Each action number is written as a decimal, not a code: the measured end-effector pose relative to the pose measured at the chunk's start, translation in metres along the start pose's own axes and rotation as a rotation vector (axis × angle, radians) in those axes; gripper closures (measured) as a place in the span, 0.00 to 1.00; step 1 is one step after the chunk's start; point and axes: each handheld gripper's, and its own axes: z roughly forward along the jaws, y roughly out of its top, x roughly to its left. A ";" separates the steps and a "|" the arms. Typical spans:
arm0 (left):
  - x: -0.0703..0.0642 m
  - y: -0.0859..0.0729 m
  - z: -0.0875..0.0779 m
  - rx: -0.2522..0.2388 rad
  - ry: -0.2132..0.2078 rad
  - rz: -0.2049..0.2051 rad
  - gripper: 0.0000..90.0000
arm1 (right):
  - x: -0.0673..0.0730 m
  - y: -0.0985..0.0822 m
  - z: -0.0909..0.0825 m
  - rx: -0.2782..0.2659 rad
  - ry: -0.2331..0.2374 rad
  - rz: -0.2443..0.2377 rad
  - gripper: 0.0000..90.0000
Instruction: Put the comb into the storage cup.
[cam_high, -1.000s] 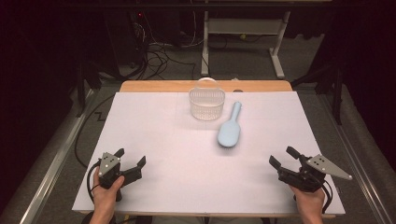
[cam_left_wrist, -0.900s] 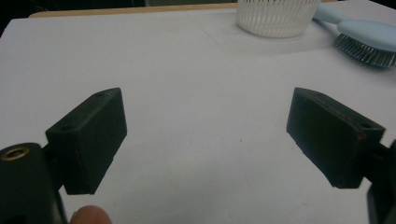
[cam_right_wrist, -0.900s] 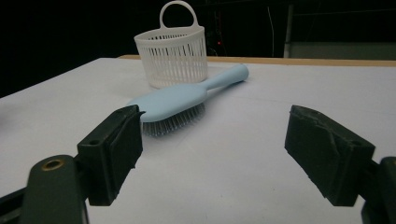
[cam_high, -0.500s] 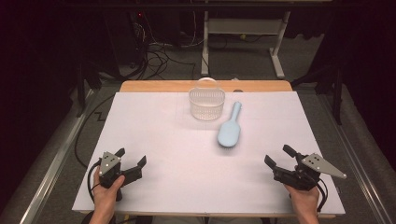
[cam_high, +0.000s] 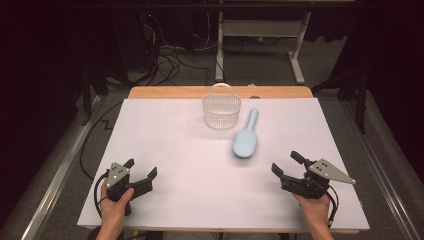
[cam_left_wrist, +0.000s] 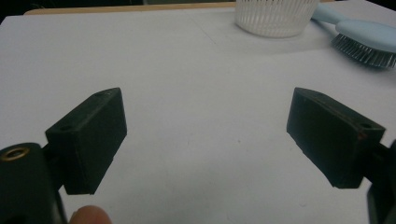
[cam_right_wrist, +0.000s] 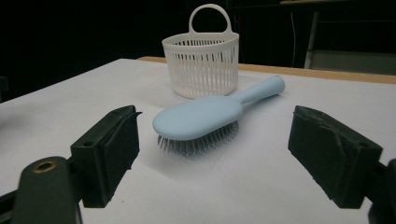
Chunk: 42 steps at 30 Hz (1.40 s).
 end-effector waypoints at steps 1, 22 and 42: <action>0.000 0.000 0.000 0.000 0.000 0.000 0.14 | 0.001 0.001 0.003 -0.001 0.002 -0.002 0.19; 0.002 0.000 0.003 0.001 0.013 -0.011 0.15 | 0.014 0.016 0.054 0.022 0.055 0.013 0.26; 0.002 0.001 0.010 0.011 0.007 -0.012 0.17 | 0.008 0.042 0.085 0.135 0.073 -0.015 0.45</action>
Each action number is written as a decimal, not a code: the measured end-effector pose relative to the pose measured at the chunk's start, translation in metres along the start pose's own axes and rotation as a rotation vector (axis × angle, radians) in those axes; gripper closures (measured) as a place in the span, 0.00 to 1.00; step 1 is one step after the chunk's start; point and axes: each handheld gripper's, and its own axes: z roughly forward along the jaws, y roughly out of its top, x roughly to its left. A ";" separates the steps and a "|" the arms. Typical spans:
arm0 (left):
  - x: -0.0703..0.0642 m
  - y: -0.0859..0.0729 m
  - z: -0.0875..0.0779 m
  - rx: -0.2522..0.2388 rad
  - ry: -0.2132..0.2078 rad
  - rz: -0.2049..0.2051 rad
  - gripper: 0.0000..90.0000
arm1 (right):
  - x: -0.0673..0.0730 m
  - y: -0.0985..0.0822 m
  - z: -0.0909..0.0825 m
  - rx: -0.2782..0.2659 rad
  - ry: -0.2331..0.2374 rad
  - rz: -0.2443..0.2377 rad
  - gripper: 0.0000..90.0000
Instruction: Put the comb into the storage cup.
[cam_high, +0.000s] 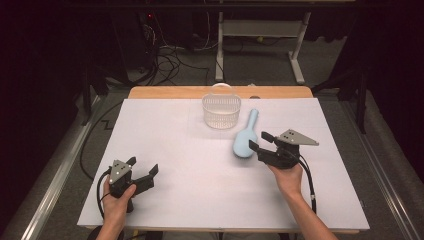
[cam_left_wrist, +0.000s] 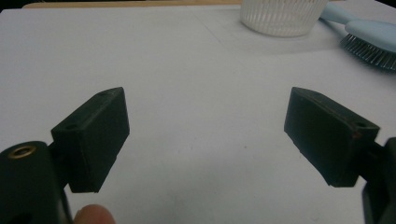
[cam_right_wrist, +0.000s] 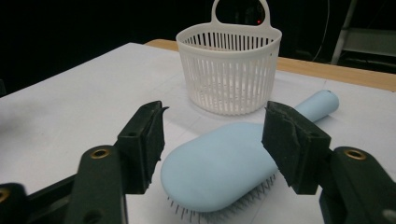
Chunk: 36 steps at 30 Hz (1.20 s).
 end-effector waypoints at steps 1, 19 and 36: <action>0.000 0.000 0.000 0.000 -0.002 -0.001 0.17 | -0.001 0.003 0.002 0.008 0.001 -0.002 0.46; -0.001 0.000 0.006 0.014 -0.017 -0.009 0.17 | -0.028 0.053 0.036 0.263 -0.024 -0.046 0.75; -0.005 0.000 0.001 0.011 -0.024 0.019 0.17 | -0.047 0.075 0.091 0.531 -0.114 -0.098 0.99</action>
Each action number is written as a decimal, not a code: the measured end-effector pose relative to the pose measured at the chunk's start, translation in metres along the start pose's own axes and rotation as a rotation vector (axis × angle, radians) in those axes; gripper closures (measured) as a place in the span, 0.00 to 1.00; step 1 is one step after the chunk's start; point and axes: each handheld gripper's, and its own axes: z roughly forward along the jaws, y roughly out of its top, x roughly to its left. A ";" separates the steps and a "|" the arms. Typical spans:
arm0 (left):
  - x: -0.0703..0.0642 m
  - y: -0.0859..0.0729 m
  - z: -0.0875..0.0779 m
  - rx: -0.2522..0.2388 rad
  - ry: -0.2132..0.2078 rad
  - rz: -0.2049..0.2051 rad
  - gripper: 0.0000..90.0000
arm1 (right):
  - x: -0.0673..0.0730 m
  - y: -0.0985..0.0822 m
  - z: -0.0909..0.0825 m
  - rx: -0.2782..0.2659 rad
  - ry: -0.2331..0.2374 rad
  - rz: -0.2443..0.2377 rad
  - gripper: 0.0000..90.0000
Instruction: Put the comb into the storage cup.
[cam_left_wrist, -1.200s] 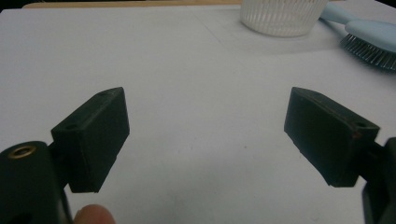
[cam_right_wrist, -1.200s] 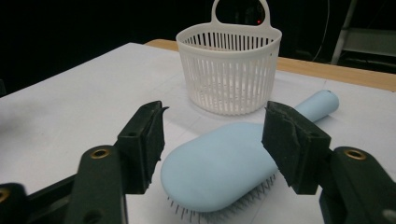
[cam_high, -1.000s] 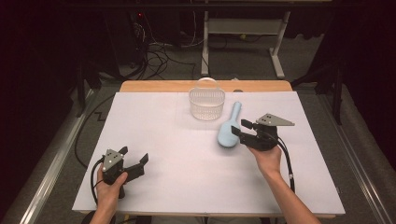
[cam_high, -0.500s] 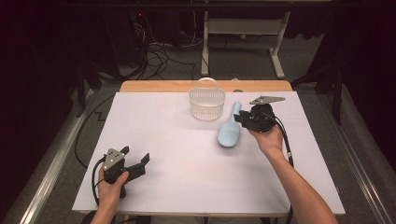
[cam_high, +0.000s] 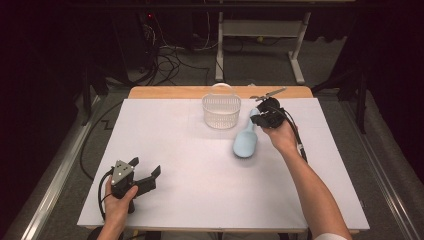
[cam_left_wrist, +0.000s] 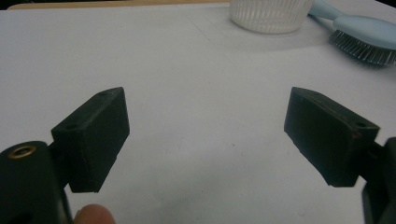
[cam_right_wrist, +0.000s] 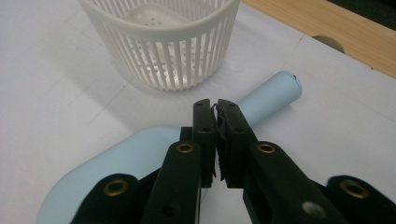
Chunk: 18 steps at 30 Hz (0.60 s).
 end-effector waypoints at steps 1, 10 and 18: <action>0.000 0.000 0.000 0.000 0.000 0.000 0.17 | 0.000 0.002 0.003 0.013 -0.005 -0.001 1.00; -0.005 -0.001 -0.002 0.000 -0.013 0.012 0.17 | -0.006 0.016 0.031 0.105 -0.047 0.021 1.00; -0.004 0.000 -0.004 -0.002 -0.006 0.024 0.17 | -0.009 0.018 0.047 0.133 -0.058 0.054 1.00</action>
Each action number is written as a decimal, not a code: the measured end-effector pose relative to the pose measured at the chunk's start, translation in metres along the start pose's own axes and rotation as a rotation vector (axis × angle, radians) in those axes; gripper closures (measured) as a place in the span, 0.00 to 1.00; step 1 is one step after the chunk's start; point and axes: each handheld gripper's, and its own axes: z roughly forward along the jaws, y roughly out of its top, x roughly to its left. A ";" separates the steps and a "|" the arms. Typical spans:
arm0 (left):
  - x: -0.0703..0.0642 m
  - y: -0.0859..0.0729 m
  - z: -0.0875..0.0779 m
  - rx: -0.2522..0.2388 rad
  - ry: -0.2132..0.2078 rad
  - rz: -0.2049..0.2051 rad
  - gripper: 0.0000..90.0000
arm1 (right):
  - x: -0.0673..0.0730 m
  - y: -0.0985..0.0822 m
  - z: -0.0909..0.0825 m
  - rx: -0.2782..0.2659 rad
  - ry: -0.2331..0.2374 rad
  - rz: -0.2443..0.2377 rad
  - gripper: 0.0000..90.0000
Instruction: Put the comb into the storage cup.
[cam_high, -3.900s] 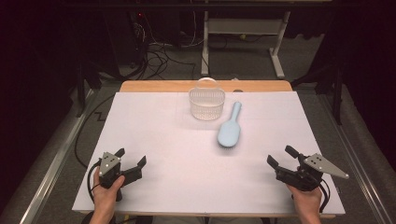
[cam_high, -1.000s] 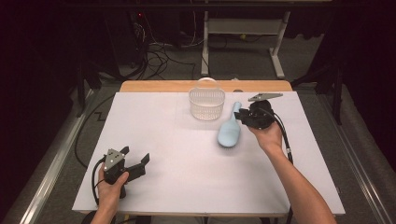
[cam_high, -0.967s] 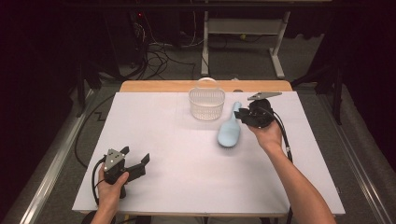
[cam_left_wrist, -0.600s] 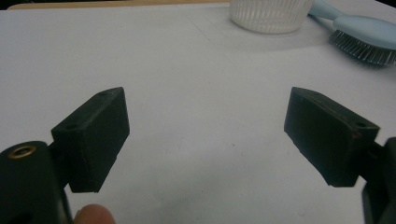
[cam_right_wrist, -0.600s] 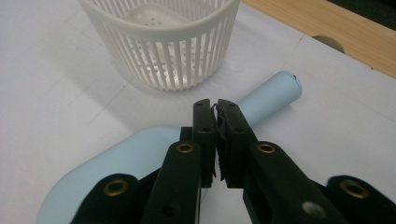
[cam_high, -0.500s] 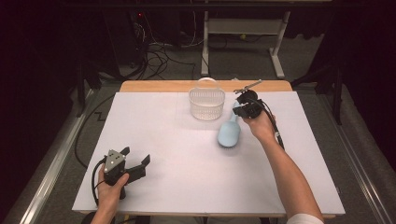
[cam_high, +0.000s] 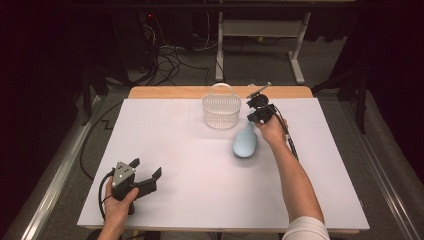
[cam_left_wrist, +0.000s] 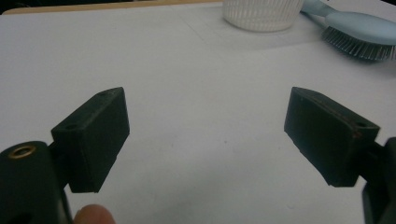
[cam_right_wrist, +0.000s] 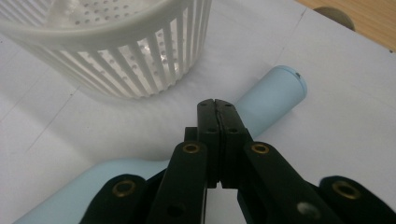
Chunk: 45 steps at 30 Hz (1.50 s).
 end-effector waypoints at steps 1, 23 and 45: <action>0.001 0.000 0.000 0.000 0.002 0.000 0.17 | 0.000 0.000 0.002 -0.003 0.001 0.003 1.00; 0.006 0.000 -0.002 -0.008 0.009 0.002 0.17 | 0.004 0.007 0.020 0.046 -0.013 -0.006 1.00; 0.006 0.000 0.000 0.010 0.023 0.015 0.17 | -0.002 -0.012 0.007 0.085 -0.040 -0.012 1.00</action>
